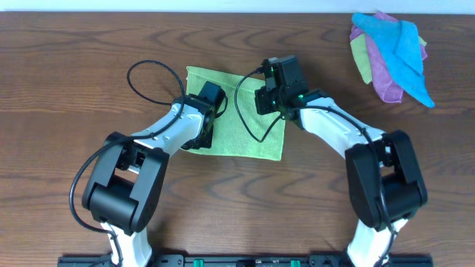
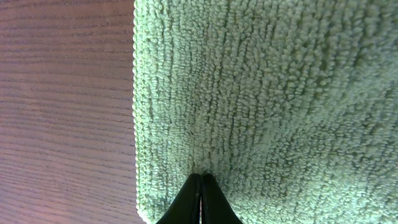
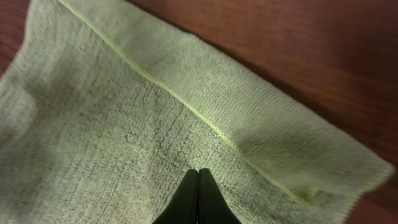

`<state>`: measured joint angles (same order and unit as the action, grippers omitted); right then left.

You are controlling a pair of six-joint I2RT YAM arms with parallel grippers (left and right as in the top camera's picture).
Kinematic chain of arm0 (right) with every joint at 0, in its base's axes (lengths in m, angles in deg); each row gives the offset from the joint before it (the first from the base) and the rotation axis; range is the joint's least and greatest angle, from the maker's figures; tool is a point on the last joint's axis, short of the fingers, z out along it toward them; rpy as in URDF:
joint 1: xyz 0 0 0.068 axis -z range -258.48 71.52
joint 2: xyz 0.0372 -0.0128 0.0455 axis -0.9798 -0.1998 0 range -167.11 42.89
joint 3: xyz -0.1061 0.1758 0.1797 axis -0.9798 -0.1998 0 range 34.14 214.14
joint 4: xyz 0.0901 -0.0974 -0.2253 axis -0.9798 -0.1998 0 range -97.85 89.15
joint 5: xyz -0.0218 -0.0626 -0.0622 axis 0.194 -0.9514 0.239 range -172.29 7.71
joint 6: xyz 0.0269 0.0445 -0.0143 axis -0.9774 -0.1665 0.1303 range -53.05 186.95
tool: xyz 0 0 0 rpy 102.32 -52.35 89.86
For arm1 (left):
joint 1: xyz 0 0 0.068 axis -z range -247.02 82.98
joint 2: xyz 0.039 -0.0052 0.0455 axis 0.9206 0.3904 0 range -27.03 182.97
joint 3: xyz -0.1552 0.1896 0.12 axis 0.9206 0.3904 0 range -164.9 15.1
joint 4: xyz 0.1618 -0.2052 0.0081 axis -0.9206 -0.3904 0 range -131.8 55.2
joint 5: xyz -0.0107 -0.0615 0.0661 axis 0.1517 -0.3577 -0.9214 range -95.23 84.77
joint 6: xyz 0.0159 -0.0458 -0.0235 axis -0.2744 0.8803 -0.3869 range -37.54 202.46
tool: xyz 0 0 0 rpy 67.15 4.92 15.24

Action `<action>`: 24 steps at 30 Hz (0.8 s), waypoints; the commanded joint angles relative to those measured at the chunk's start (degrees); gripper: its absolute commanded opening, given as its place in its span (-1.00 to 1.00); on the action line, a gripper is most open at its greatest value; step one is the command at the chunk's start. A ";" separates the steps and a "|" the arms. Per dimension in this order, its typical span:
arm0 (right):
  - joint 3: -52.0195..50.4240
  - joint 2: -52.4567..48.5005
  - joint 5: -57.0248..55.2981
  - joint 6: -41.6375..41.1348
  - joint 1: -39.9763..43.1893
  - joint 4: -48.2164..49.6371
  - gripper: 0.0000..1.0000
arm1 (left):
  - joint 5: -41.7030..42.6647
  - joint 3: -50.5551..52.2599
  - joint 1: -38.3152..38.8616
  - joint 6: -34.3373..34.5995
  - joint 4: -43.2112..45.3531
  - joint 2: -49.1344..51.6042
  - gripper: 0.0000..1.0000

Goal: Fold the cloth

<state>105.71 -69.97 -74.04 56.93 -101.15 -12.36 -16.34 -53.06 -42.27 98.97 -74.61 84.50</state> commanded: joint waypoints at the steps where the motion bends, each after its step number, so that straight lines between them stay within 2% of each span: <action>1: 0.94 -2.14 1.22 0.68 0.11 1.14 -0.97 | 3.72 1.99 -0.35 0.48 1.33 2.62 -0.88; 16: 5.62 -8.76 1.18 0.94 0.22 2.10 -0.97 | 5.18 1.99 -0.35 0.46 1.31 2.62 -0.88; 24: 5.66 -9.11 1.01 1.20 1.57 1.38 -0.97 | 5.14 1.99 -0.35 0.44 1.33 2.62 -0.88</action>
<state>110.23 -78.60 -73.07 57.06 -100.69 -10.52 -15.71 -53.06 -42.55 98.97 -74.59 84.41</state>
